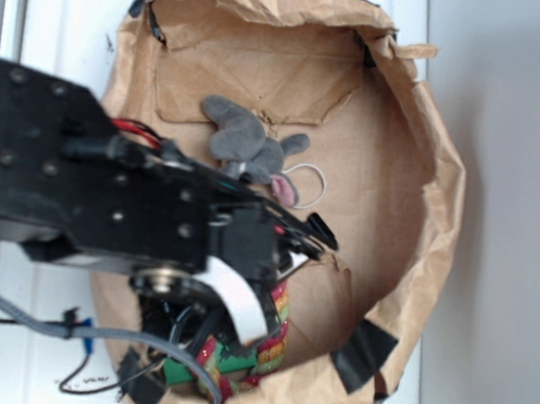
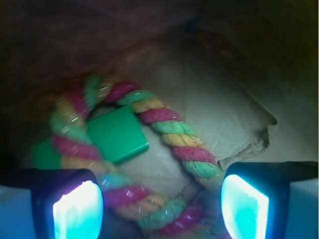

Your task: Grab the multicolored rope.

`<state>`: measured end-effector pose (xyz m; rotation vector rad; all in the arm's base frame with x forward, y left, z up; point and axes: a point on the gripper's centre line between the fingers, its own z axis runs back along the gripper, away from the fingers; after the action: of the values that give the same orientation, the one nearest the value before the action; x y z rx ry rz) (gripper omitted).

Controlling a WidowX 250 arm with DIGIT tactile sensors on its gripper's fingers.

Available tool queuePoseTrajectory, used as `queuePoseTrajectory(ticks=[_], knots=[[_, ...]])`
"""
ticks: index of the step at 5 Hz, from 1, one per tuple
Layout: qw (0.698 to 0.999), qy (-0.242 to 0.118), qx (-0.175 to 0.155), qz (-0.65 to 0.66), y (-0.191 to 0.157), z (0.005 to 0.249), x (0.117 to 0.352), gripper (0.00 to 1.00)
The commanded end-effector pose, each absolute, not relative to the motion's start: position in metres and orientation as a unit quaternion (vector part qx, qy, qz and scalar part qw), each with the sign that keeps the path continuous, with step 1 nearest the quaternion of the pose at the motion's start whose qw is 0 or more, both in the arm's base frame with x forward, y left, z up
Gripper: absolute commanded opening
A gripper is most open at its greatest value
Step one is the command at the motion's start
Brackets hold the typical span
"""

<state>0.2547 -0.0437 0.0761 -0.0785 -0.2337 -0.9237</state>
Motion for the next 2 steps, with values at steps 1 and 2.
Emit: queuePoseTrajectory(ticks=[1, 2], knots=[[0.85, -0.073, -0.027, -0.521, -0.0508, 0.1, 0.2582, 1.0], [0.83, -0.06, -0.024, -0.555, -0.0449, 0.0916, 0.2549, 1.0]])
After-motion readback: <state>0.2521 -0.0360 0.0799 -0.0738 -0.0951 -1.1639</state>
